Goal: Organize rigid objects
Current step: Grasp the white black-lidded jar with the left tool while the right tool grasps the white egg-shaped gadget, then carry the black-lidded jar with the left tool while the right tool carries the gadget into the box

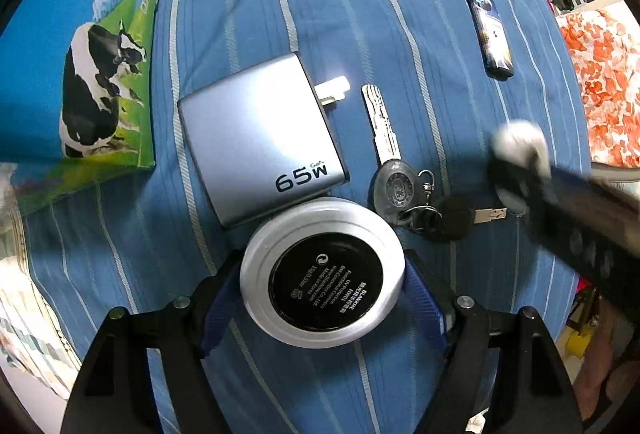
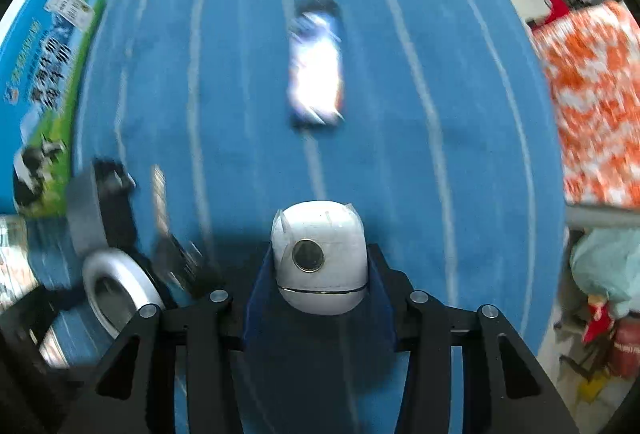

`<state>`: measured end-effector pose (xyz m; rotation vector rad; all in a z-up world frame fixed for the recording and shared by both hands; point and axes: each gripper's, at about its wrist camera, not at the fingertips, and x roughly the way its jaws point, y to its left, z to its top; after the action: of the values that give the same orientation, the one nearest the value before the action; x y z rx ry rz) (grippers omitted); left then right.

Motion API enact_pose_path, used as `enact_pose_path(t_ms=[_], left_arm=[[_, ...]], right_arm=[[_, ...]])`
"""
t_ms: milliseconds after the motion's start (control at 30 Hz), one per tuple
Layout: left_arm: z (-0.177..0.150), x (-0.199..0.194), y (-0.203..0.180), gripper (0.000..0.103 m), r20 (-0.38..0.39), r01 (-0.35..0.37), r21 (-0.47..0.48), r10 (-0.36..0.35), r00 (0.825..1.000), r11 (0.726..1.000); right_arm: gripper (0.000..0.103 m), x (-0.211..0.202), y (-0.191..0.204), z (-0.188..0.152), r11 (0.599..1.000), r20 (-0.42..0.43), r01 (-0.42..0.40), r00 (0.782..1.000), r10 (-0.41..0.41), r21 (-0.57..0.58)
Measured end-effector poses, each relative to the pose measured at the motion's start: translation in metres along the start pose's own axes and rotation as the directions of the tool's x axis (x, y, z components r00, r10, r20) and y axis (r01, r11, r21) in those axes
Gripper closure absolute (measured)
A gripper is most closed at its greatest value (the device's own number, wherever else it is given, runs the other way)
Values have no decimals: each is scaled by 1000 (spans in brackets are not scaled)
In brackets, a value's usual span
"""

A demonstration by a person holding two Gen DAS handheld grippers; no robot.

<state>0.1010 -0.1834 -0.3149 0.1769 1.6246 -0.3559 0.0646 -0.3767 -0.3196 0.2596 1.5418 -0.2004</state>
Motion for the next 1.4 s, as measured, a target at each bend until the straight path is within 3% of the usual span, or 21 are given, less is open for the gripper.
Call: enact_pose_path(t_ms=[200, 300, 400, 867, 1167, 1400], left_arm=[[-6, -7, -18, 28, 11, -15, 9, 14, 1000, 1000], [-8, -11, -25, 28, 22, -28, 16, 28, 999, 999], [-11, -19, -33, 28, 42, -36, 36, 35, 999, 999], [-24, -96, -63, 28, 202, 26, 109, -47, 978, 994], [-26, -160, -35, 28, 320, 42, 116, -78, 944, 992], [-41, -210, 22, 28, 402, 23, 65, -47, 914, 998]], right_arm=[[55, 3, -23, -22, 999, -16, 20, 1000, -19, 44], [55, 3, -16, -18, 998, -4, 59, 998, -59, 33], [55, -5, -8, -23, 998, 5, 42, 999, -42, 43], [55, -89, -3, -50, 999, 150, 2, 989, -9, 47], [55, -159, 22, -51, 999, 256, -53, 965, 50, 5], [55, -210, 84, -52, 992, 328, -87, 938, 114, -95]])
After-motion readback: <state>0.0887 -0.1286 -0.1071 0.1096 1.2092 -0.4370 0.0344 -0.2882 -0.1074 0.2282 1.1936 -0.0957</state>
